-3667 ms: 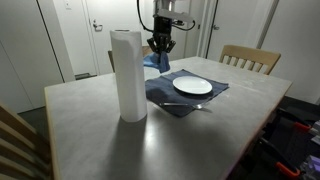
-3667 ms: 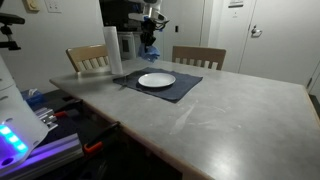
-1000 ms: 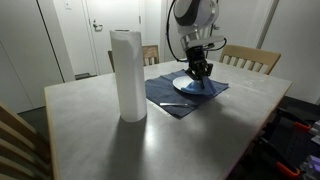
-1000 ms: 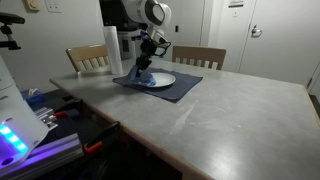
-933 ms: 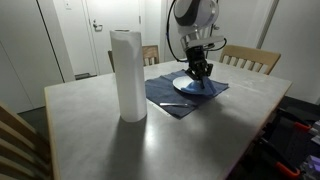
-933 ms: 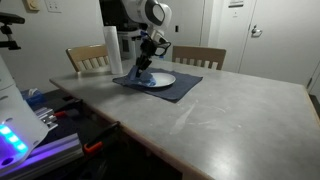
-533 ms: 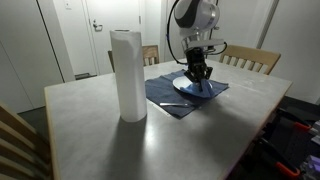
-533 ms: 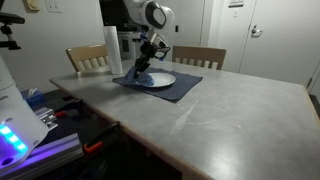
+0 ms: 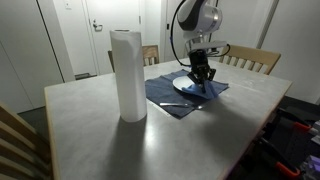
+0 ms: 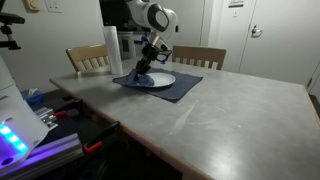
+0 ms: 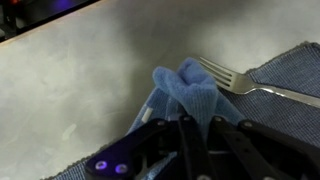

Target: Wipe the plate with the blue rug

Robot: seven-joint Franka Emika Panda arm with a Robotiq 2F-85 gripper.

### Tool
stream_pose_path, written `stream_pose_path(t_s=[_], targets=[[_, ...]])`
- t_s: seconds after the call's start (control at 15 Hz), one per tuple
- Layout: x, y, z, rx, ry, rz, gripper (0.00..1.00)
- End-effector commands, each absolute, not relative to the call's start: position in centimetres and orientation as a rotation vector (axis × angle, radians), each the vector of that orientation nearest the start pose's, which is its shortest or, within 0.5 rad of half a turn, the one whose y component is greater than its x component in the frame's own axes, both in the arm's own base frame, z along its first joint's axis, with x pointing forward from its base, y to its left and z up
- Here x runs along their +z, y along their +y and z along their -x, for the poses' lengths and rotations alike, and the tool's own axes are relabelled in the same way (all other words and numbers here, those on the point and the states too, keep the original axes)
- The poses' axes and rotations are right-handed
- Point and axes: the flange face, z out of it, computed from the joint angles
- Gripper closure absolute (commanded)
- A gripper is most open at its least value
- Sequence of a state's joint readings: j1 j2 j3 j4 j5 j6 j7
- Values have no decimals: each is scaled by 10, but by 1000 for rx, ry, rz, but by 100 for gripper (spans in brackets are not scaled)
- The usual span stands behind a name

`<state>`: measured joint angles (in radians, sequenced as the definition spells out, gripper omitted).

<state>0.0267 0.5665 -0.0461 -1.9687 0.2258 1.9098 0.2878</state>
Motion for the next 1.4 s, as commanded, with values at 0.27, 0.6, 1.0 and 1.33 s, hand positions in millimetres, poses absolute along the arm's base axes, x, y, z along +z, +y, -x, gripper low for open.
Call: stream_pose_path(t_s=[0.27, 0.6, 1.0, 1.33], targets=[[151, -21, -550, 918, 795, 2883, 98], [155, -31, -570, 847, 921, 2936, 98], [143, -37, -587, 747, 947, 2934, 98], [140, -45, -598, 722, 975, 2955, 98]])
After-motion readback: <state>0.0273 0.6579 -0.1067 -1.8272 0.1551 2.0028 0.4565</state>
